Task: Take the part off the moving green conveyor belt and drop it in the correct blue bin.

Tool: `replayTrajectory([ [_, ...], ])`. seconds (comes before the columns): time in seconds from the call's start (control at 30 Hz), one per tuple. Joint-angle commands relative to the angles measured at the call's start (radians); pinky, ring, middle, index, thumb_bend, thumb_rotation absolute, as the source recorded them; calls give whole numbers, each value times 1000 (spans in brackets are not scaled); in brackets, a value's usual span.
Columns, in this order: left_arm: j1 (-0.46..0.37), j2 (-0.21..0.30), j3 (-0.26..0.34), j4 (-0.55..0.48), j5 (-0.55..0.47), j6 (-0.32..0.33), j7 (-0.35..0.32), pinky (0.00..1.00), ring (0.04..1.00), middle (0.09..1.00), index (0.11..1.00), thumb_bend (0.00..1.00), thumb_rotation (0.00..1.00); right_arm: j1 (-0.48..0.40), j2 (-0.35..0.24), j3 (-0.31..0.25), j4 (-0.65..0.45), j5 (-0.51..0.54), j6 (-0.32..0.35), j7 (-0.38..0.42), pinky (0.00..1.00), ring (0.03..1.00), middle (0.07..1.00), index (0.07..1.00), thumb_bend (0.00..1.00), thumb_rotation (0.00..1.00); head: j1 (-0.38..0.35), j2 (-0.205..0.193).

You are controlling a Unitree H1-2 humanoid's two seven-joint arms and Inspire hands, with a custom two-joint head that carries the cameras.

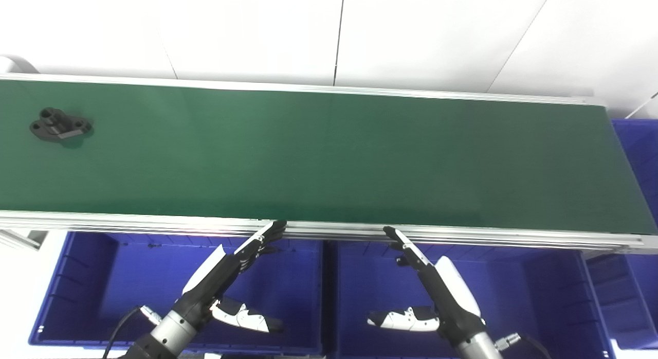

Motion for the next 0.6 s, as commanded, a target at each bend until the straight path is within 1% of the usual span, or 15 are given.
replayTrajectory([
  [0.0, -16, 22, 7, -15, -12, -28, -2, 914, 958, 972, 956, 1000, 354, -3, 13, 6, -32, 0, 30, 4, 803, 904, 945, 957, 1000, 610, -7, 2],
  [0.1, -23, 32, 8, -12, -29, -26, -13, 915, 960, 974, 956, 1000, 357, -5, 22, 13, -39, -3, 52, 11, 802, 913, 952, 960, 1000, 593, -35, 5],
  [0.17, -26, 38, 6, -8, -40, -27, -20, 919, 962, 975, 959, 1000, 354, -5, 26, 17, -43, -5, 63, 14, 807, 921, 958, 963, 1000, 572, -36, 5],
  [0.3, -27, 44, 6, -12, -33, -23, -24, 938, 972, 984, 966, 1000, 386, -5, 23, 21, -44, -15, 64, 11, 790, 908, 957, 966, 1000, 577, -27, 3],
  [0.37, -25, 43, 5, -19, -31, -13, -24, 948, 976, 983, 964, 1000, 385, -4, 19, 20, -46, -13, 66, 11, 791, 911, 956, 965, 1000, 581, -24, 4],
  [0.47, -22, 39, 5, -21, -24, -17, -19, 945, 973, 979, 961, 1000, 390, 0, 16, 19, -52, -14, 70, 12, 791, 911, 954, 965, 1000, 583, -15, 8],
  [0.57, -20, 36, 4, -22, -13, -26, -14, 940, 969, 976, 958, 1000, 396, 4, 14, 16, -58, -13, 76, 12, 816, 916, 951, 961, 1000, 581, -12, 9],
])
